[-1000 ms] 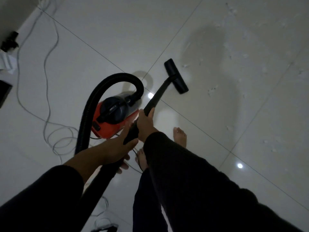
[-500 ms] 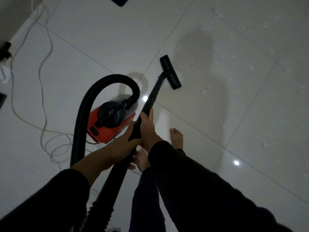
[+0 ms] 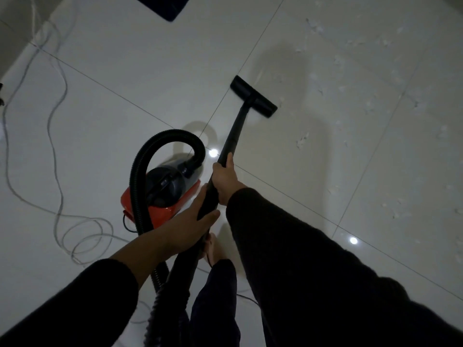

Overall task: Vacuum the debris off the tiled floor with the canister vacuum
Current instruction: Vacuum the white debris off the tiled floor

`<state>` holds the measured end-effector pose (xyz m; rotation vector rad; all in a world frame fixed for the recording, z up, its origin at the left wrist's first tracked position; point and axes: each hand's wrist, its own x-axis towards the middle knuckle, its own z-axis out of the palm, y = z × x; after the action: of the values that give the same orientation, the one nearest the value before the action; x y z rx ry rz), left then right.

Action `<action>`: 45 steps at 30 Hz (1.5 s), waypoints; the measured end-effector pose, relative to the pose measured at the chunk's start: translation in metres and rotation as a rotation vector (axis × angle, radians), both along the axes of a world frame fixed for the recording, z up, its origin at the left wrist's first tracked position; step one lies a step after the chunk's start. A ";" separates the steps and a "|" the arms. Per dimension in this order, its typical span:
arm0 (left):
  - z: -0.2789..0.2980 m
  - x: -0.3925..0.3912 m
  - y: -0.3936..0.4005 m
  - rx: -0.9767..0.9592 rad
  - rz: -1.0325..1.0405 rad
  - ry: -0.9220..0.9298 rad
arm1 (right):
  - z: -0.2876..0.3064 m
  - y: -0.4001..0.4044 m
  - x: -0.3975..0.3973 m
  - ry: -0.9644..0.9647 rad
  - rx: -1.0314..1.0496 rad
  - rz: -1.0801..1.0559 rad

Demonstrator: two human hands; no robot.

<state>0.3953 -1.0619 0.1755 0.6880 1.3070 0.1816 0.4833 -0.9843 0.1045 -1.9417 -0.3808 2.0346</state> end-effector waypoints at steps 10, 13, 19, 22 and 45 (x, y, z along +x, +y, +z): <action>-0.010 0.018 0.094 -0.140 0.107 -0.090 | -0.015 0.104 0.019 -0.083 0.005 0.001; -0.006 0.033 0.121 -0.135 0.082 -0.071 | -0.020 0.139 0.037 -0.074 -0.015 -0.034; 0.005 0.058 0.193 -0.163 0.130 -0.071 | -0.015 0.206 0.068 0.009 -0.030 -0.150; 0.012 0.065 0.231 -0.176 0.107 -0.080 | -0.006 0.224 0.078 0.158 -0.008 -0.331; -0.005 0.151 0.473 -0.075 -0.045 0.017 | -0.018 0.451 0.156 0.100 0.099 -0.224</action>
<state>0.5463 -0.5887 0.1710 0.6559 1.3068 0.0897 0.6394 -0.5330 0.0866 -1.7317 -0.2254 1.9219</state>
